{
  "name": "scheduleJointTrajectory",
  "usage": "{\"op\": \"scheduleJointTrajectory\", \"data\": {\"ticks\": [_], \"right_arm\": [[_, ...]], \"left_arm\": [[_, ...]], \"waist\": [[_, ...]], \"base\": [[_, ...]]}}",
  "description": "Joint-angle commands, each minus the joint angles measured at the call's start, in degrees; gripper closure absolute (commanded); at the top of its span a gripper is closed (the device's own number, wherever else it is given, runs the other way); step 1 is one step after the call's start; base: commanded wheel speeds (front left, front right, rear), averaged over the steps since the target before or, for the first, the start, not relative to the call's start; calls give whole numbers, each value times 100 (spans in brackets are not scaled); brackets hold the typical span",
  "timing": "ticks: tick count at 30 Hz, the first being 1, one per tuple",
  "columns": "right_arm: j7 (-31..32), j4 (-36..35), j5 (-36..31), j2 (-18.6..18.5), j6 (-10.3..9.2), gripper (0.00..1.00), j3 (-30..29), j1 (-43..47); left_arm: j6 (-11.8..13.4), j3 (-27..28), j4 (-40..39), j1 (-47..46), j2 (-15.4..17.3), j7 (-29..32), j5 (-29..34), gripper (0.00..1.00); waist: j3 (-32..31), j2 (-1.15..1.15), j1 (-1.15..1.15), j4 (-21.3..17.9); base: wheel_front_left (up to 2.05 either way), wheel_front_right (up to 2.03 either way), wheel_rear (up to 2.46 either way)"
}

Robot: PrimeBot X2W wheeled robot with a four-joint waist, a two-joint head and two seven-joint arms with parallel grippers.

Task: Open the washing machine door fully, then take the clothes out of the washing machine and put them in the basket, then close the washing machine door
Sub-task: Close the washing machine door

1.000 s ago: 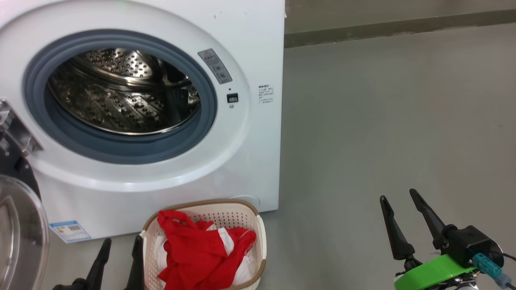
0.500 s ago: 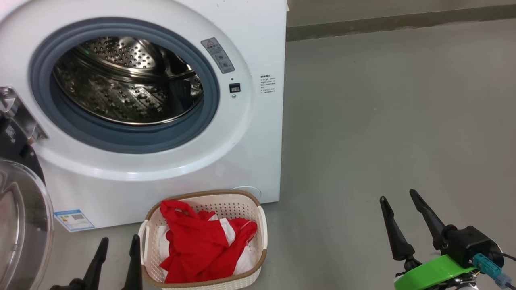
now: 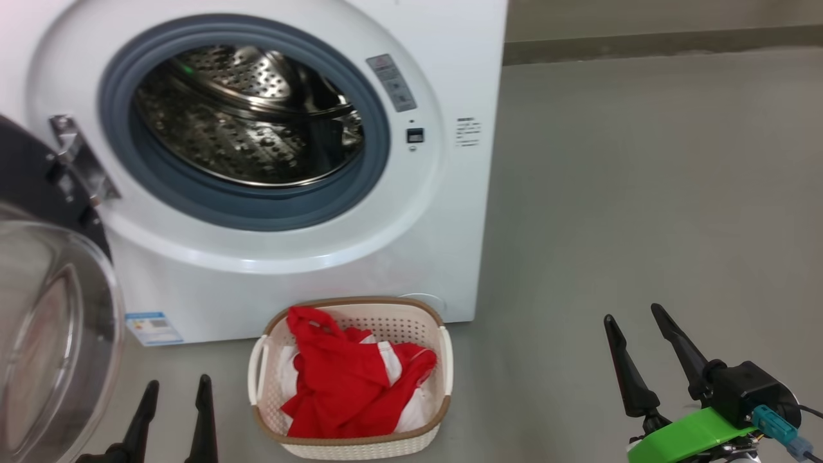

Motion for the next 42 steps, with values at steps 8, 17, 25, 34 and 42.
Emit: {"op": "scheduleJointTrajectory", "data": {"ticks": [8,17,25,34,42], "right_arm": [[-37,-115,82,-31,28,0,194,-132],[-37,-93,68,-31,28,0,222,-106],[-37,-83,88,-6,28,0,245,-102],[-37,-65,102,22,28,0,303,-78],[-37,-51,115,0,28,0,343,-56]], "left_arm": [[287,246,-290,-150,21,-69,149,0],[453,256,-464,-108,4,-69,198,0],[496,207,-514,-5,0,-36,152,0],[602,241,-634,124,21,80,100,0],[691,280,-619,150,109,166,114,100]], "waist": [[-15,0,0,595],[-68,0,0,1185],[-143,0,0,1609],[-202,0,0,1834],[-220,0,0,1849]], "base": [[0,0,0],[0,0,0],[0,0,0],[0,0,0],[0,0,0]]}}
